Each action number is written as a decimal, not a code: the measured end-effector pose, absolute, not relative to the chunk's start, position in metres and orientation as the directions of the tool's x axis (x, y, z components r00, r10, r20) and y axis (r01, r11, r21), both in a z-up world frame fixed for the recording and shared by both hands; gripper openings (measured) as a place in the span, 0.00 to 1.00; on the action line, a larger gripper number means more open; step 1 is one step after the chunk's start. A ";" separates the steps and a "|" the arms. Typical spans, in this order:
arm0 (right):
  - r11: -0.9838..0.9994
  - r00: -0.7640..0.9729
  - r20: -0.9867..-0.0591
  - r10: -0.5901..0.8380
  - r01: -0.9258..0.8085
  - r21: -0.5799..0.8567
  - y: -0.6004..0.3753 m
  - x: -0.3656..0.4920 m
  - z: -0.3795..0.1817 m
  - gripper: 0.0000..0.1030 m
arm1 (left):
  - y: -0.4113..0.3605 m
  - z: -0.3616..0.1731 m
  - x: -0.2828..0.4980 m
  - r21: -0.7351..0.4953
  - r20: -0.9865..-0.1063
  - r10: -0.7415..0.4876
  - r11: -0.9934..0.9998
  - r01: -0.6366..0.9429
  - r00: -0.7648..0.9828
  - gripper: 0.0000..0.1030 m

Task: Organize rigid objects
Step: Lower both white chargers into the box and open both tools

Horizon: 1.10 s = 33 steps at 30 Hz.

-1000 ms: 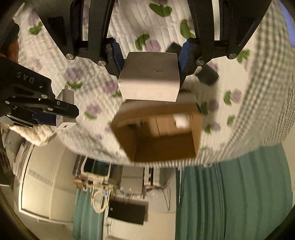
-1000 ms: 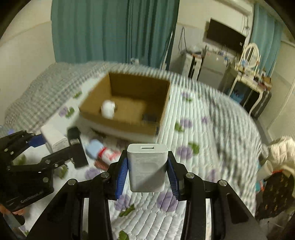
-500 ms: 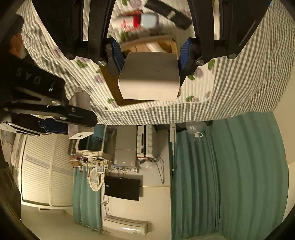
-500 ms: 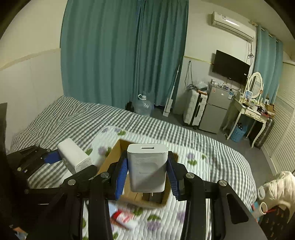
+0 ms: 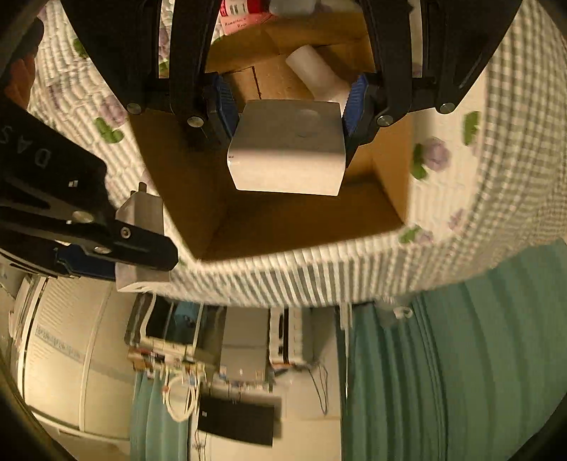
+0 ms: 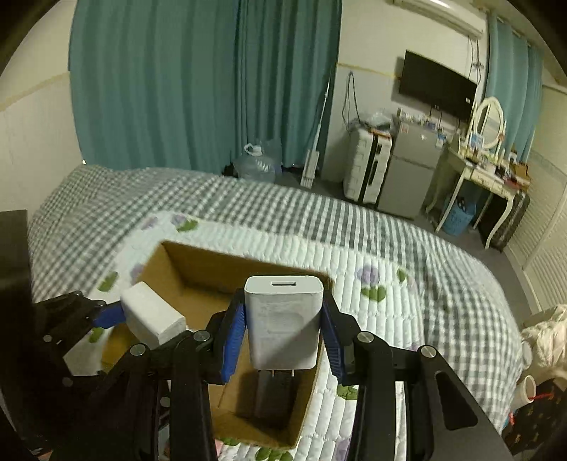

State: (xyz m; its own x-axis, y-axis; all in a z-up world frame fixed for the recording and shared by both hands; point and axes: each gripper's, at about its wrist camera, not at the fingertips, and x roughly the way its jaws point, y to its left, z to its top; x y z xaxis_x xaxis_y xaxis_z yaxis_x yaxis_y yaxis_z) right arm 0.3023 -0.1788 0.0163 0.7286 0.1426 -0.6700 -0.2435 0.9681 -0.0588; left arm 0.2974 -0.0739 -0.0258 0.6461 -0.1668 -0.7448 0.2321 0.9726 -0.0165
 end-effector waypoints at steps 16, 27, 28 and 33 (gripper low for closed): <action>0.974 0.712 -0.686 0.153 -0.227 -0.019 -0.199 0.318 -0.016 0.38 | -0.085 -0.043 0.306 0.010 -0.741 -0.142 0.975 0.222 0.657 0.61; 0.962 0.683 -0.715 0.146 -0.268 -0.060 -0.172 0.337 -0.040 0.39 | -0.046 -0.026 0.297 0.011 -0.700 -0.098 0.989 0.147 0.708 0.61; 0.961 0.683 -0.715 0.147 -0.270 -0.060 -0.171 0.339 -0.043 0.39 | -0.043 -0.026 0.295 0.016 -0.695 -0.091 0.990 0.142 0.713 0.61; 0.973 0.702 -0.699 0.137 -0.228 -0.038 -0.176 0.338 -0.048 0.67 | -0.028 -0.017 0.279 0.025 -0.672 -0.072 0.993 0.119 0.737 0.61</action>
